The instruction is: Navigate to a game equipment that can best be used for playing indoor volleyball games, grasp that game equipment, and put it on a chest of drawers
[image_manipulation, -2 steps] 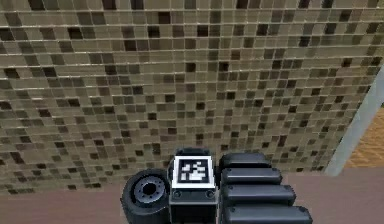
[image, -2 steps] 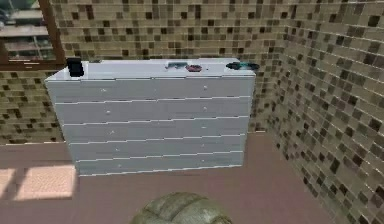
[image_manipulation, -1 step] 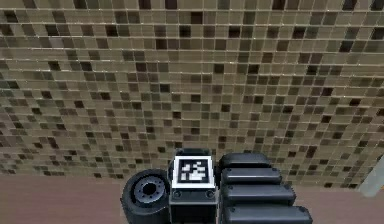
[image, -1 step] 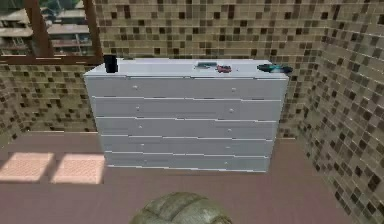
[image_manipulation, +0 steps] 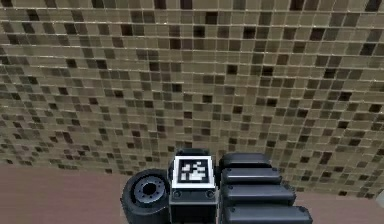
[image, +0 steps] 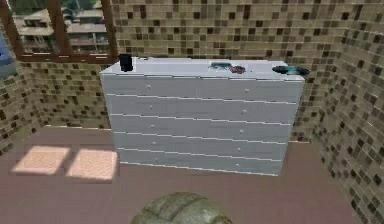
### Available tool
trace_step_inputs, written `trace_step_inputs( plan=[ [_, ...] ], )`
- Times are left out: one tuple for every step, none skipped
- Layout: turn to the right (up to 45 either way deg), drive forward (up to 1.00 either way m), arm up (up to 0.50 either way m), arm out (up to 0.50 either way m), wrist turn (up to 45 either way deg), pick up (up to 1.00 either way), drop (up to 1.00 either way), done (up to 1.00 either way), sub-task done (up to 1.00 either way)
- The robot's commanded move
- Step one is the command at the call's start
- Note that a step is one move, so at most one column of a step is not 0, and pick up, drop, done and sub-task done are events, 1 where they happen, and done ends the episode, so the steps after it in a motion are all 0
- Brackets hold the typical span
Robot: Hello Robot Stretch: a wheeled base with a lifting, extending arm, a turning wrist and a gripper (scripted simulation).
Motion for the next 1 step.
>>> trace_step_inputs(
  plan=[
    [0.0, 1.00, 0.00, 0.00, 0.0, 0.00, 0.00, 0.00, 0.00]
  ],
)
